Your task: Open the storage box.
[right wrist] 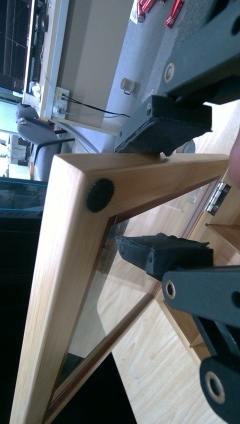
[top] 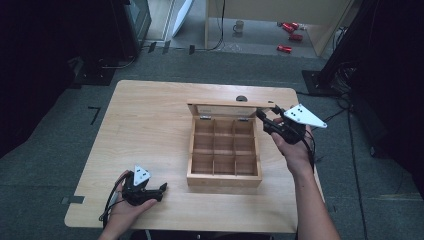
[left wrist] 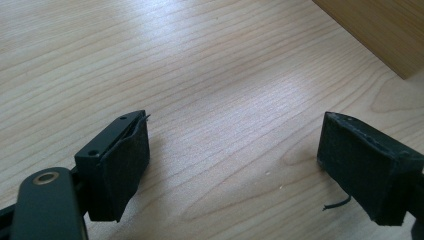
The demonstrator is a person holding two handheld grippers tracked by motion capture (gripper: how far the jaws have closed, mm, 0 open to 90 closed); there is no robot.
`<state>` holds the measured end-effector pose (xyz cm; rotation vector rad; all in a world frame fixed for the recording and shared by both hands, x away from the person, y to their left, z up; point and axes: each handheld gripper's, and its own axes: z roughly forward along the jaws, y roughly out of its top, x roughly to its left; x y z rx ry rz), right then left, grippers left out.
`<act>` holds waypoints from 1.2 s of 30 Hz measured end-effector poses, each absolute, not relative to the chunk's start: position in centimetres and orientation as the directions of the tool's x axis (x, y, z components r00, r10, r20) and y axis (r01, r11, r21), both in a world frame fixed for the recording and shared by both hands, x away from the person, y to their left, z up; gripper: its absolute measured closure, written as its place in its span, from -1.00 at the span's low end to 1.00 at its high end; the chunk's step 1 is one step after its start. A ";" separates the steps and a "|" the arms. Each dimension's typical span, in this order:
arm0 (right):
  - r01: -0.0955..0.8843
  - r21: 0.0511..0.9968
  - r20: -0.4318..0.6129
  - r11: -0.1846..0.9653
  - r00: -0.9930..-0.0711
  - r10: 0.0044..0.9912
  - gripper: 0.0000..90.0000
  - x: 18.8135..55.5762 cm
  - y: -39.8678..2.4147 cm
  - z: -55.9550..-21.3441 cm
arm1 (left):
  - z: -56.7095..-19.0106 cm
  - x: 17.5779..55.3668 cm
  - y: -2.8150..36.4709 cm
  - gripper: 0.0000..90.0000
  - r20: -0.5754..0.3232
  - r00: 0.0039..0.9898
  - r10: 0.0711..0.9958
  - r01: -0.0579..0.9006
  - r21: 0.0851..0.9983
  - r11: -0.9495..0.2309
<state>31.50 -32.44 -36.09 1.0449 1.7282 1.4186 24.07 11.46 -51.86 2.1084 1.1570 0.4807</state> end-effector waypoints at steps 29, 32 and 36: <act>0.167 0.985 0.030 0.043 -0.412 0.911 0.40 36.3 -32.8 -34.9 | -51.8 24.1 11.5 -0.69 -0.013 0.541 0.841 0.597 0.711 -0.373; 0.172 0.985 0.045 0.029 -0.408 0.912 0.43 37.0 -32.9 -34.8 | -51.8 24.1 11.6 -0.69 -0.015 0.542 0.840 0.597 0.711 -0.372; 0.181 0.983 0.059 0.016 -0.402 0.914 0.45 37.8 -33.0 -34.7 | -51.8 24.1 11.6 -0.69 -0.016 0.543 0.839 0.596 0.712 -0.372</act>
